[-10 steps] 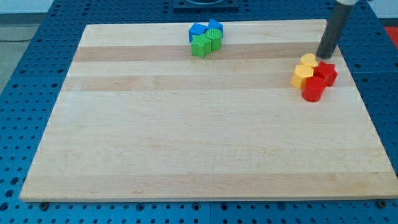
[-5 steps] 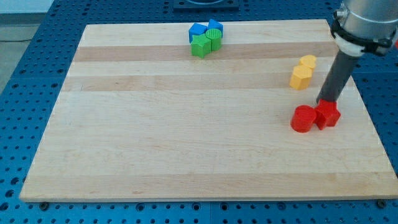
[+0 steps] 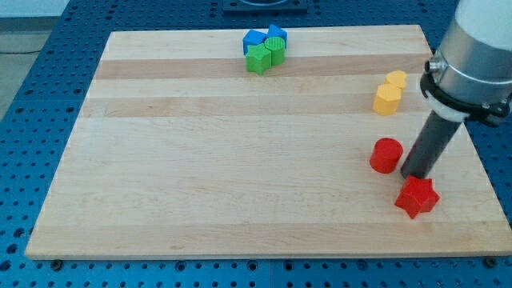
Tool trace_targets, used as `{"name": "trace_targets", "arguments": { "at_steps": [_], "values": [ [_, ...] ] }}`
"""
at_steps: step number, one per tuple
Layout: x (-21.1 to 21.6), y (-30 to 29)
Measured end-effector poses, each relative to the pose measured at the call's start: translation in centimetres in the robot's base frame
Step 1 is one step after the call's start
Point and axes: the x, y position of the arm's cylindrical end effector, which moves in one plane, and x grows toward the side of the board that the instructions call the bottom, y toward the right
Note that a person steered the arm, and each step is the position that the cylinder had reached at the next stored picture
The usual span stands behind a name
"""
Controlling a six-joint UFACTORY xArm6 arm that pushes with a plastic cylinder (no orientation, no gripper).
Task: Place the red blocks towards the bottom of the board
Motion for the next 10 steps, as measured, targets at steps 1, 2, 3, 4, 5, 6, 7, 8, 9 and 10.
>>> {"name": "trace_targets", "arguments": {
  "at_steps": [1, 2, 3, 4, 5, 6, 7, 8, 9, 10],
  "values": [
    [-3.0, 3.8],
    [-4.6, 3.3],
    [-5.2, 2.0],
    [-5.2, 0.1],
    [-5.2, -3.0],
    [-5.2, -4.6],
    [-3.7, -5.7],
    [-3.5, -9.5],
    [-2.7, -10.8],
    [-2.7, -8.5]
  ]
}}
